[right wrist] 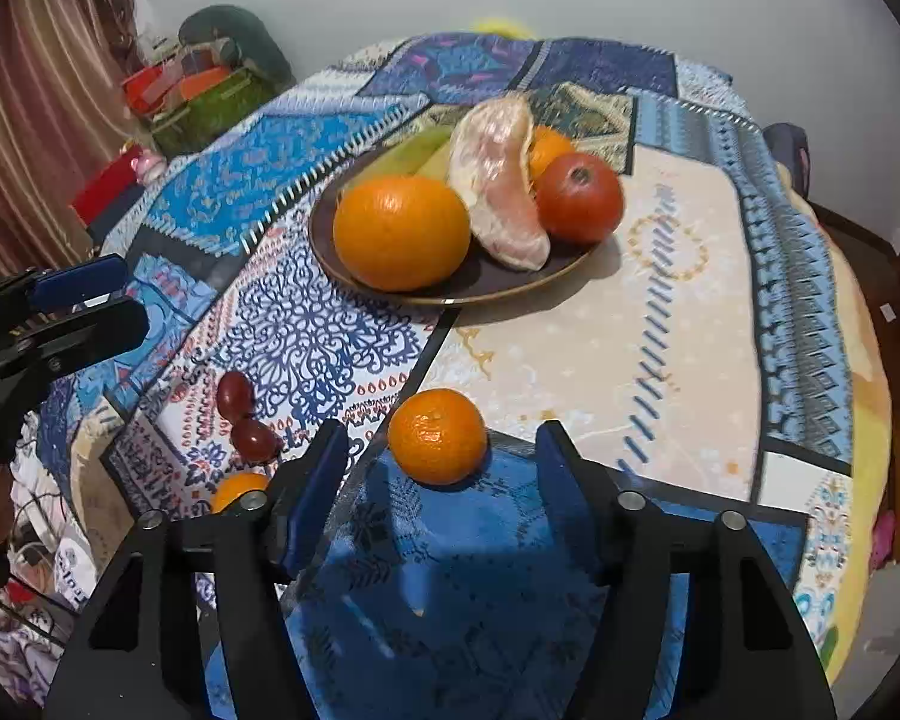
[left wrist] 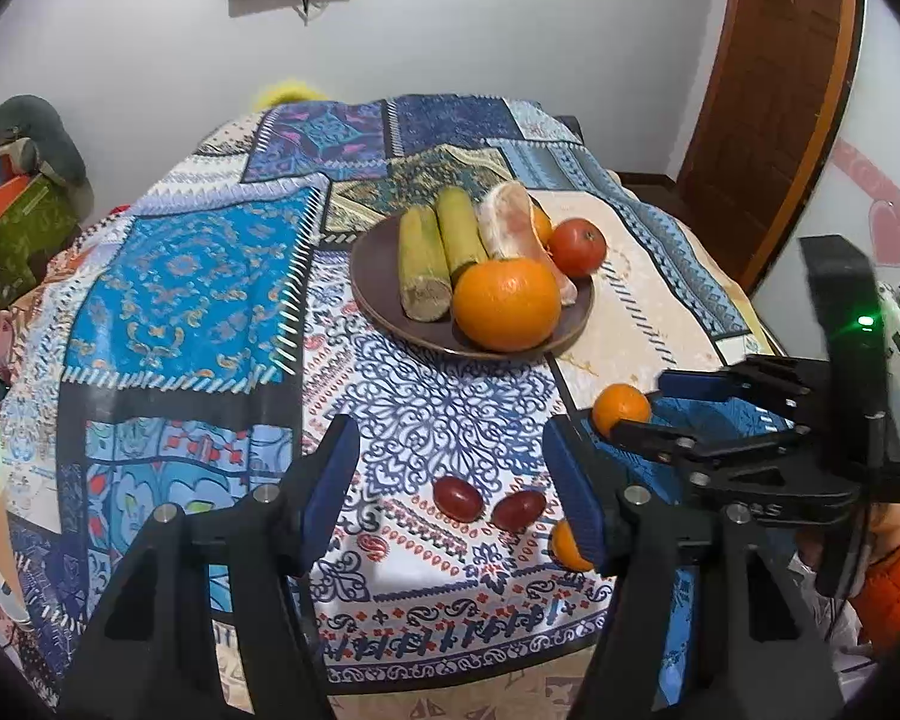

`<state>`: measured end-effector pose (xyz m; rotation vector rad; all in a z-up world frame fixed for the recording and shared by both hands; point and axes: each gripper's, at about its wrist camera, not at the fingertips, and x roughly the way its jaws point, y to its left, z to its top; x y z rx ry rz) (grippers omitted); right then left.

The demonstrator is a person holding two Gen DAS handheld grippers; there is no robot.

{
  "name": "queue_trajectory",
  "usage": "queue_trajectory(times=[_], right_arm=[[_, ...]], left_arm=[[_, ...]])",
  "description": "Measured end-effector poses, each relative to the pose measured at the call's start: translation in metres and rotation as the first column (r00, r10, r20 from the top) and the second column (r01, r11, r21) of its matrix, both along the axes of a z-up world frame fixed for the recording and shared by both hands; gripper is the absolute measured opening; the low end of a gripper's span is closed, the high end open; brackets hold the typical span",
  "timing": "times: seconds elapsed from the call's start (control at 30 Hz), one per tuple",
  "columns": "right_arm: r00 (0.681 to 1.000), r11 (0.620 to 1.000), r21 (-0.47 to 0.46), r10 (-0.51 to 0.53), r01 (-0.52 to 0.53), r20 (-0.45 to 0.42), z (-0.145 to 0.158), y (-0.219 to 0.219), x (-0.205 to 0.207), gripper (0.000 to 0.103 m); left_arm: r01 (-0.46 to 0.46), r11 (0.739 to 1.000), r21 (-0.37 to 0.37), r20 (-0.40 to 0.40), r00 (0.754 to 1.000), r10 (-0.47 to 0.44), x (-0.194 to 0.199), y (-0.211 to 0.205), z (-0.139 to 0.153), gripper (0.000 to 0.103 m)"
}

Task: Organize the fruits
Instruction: 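Grasp a small mandarin with the right tool while the left tool grasps another mandarin, then carry the mandarin onto the plate with the right tool while the left tool places its mandarin there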

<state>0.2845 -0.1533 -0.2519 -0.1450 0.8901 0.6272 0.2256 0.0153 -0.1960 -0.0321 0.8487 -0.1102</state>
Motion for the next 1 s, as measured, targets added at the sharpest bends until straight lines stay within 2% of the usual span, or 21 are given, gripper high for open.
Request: queue_trajectory(times=[0.17, 0.3, 0.47, 0.6, 0.73, 0.9, 1.0], right_arm=[[0.999, 1.000, -0.018, 0.006, -0.007, -0.044, -0.014, 0.009, 0.008, 0.036], [0.999, 1.000, -0.012, 0.002, -0.002, -0.037, -0.013, 0.010, 0.007, 0.035], [1.000, 1.000, 0.014, -0.009, 0.009, -0.005, 0.004, 0.000, -0.002, 0.035], [0.999, 0.999, 0.029, -0.025, 0.024, 0.033, 0.021, -0.012, -0.013, 0.035], [0.997, 0.998, 0.044, -0.039, 0.037, 0.066, 0.035, -0.023, -0.024, 0.035], [0.995, 0.997, 0.062, -0.055, 0.050, 0.085, 0.044, -0.034, -0.033, 0.035], [0.994, 0.997, 0.061, -0.057, 0.052, 0.088, 0.044, -0.036, -0.034, 0.035]], left_arm=[[0.028, 1.000, -0.015, -0.030, 0.999, -0.028, -0.001, -0.005, -0.005, 0.065], [0.041, 0.999, -0.032, -0.060, 0.997, -0.043, -0.003, -0.008, -0.009, 0.065], [0.066, 0.995, -0.078, -0.115, 0.991, -0.075, -0.009, -0.018, -0.015, 0.065], [0.088, 0.994, -0.058, -0.125, 0.988, -0.095, -0.017, -0.032, -0.020, 0.065], [0.110, 0.992, -0.061, -0.152, 0.981, -0.118, -0.018, -0.043, -0.027, 0.055], [0.108, 0.991, -0.078, -0.203, 0.971, -0.122, -0.012, -0.051, -0.042, 0.049], [0.106, 0.990, -0.094, -0.237, 0.963, -0.126, -0.009, -0.054, -0.051, 0.040]])
